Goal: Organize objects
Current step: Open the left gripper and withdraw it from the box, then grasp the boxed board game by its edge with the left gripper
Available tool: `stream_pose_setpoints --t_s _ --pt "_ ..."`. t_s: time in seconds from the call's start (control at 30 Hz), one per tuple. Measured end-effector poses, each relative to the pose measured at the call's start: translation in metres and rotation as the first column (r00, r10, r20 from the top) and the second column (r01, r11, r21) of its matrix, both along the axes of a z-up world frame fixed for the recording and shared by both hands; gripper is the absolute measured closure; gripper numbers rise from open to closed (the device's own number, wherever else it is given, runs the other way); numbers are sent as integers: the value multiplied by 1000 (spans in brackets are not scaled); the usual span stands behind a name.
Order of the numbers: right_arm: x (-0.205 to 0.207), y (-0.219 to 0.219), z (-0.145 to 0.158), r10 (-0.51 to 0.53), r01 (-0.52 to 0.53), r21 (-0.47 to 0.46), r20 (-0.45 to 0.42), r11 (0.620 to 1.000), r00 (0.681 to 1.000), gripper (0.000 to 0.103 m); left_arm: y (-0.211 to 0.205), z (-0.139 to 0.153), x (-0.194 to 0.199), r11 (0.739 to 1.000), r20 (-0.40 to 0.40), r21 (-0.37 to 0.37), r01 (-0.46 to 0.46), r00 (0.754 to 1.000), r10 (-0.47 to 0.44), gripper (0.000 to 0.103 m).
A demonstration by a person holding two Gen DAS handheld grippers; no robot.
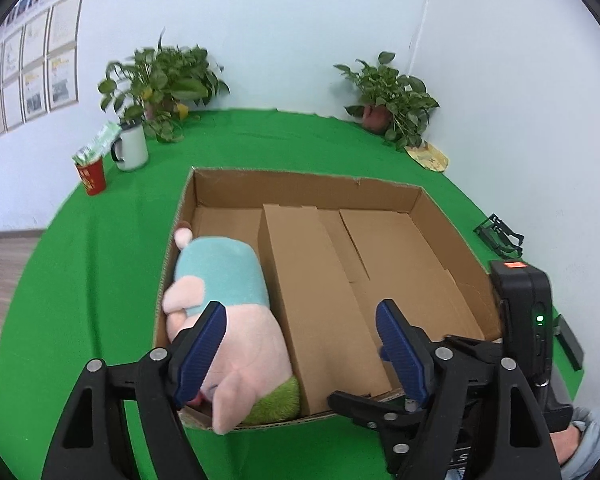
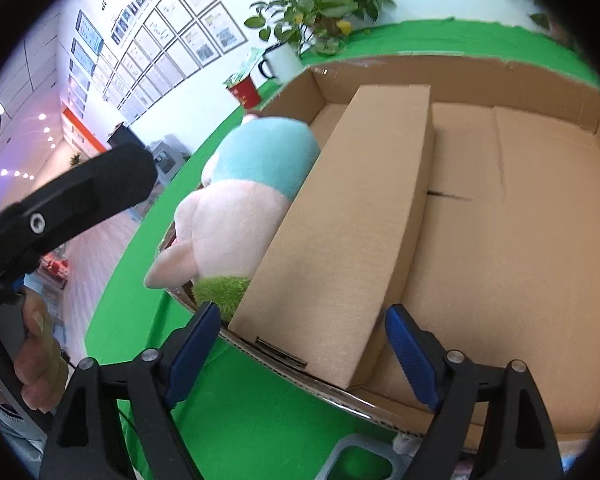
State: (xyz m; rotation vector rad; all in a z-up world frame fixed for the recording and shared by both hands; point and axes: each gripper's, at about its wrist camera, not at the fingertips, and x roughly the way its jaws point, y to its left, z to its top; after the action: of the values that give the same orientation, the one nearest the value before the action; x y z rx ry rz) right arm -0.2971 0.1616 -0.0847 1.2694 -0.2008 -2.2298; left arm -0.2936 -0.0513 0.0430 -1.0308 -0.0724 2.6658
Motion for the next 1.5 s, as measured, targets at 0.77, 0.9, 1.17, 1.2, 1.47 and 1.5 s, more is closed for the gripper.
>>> stream_pose_setpoints --t_s 0.77,0.9,1.17,1.2,1.47,1.5 --pt "121 75 52 -235 312 149 -385 938 892 1 71 6 137 987 -189 -106 -119 977 98 0" --pt "144 98 51 -227 282 98 -377 954 898 1 81 4 154 991 -156 -85 -103 984 89 0" --pt "173 152 28 -174 158 -94 -194 983 966 1 104 -22 168 998 37 38 51 998 -53 0" --pt "175 157 21 -159 141 -121 -156 983 975 1 108 -26 168 996 55 48 74 996 -76 0" --pt "193 159 -7 -119 109 -186 -45 976 992 1 139 -82 158 951 279 253 175 929 -245 7" --pt "192 160 -8 -130 121 -183 -37 976 991 1 141 -88 157 950 299 263 170 921 -248 10"
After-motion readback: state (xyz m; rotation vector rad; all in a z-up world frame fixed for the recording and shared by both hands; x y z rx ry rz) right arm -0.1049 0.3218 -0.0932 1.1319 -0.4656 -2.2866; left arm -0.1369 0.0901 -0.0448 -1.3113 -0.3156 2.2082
